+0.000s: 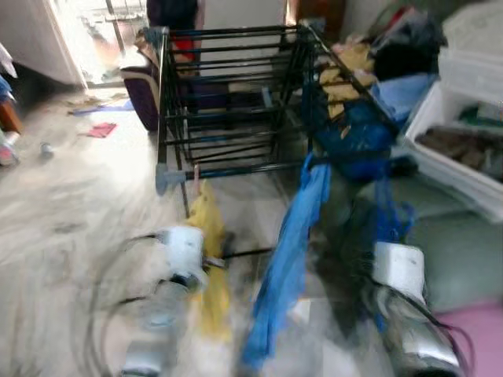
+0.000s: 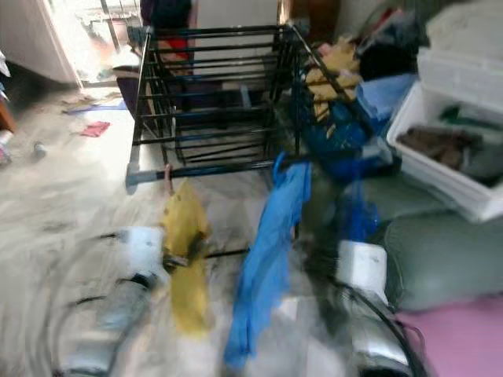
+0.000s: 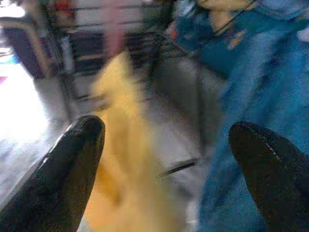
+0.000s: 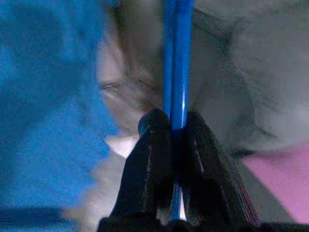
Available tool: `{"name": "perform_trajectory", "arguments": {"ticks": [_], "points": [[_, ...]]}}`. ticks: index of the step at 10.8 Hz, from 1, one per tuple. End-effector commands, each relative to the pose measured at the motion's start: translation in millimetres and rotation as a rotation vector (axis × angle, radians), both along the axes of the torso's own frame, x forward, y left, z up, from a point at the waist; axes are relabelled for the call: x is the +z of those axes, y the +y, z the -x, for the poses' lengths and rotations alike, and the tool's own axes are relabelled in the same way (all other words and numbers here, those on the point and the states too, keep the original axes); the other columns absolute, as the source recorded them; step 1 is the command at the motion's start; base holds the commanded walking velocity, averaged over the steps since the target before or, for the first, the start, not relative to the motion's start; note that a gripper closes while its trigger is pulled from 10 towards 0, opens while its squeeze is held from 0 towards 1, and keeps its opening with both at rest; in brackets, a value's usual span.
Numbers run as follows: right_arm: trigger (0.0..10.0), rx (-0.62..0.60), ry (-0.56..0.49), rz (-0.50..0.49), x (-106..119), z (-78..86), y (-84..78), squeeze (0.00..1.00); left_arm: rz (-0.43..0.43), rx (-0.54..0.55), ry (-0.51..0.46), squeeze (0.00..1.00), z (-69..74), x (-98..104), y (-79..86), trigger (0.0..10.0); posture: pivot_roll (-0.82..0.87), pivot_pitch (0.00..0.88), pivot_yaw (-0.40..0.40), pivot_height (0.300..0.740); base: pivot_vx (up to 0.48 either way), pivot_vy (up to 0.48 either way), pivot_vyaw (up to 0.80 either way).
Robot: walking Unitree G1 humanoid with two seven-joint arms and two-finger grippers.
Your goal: Hang hanger
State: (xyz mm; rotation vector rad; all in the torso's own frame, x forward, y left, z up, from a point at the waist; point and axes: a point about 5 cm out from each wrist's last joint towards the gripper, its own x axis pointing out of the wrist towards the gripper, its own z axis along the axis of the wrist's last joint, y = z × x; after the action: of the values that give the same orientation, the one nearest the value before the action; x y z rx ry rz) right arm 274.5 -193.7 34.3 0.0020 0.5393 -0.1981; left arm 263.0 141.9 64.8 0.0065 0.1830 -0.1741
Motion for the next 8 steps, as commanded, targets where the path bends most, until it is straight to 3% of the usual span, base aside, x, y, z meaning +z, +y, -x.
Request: {"name": "perform_trajectory", "arguments": {"ticks": [1,5,8], "points": [[10.0,-0.027,0.008,0.025,0,3.4,-12.5,0.0,0.009,-0.014,-0.011,0.0,-1.5,3,-8.2,10.0,0.0,0.0,-0.013,0.74,0.0,0.0,0.0],[10.0,0.052,0.016,0.012,0,-3.4,-5.8,0.0,0.031,0.028,0.012,0.0,-2.6,2,-8.0,10.0,0.0,0.0,-0.014,0.74,0.0,0.0,0.0],[10.0,0.062,0.014,-0.029,-1,-1.8,1.9,0.0,0.01,0.026,0.024,0.0,-3.2,1,-7.3,10.0,0.01,0.0,-0.009,0.74,0.0,0.0,0.68]]}}
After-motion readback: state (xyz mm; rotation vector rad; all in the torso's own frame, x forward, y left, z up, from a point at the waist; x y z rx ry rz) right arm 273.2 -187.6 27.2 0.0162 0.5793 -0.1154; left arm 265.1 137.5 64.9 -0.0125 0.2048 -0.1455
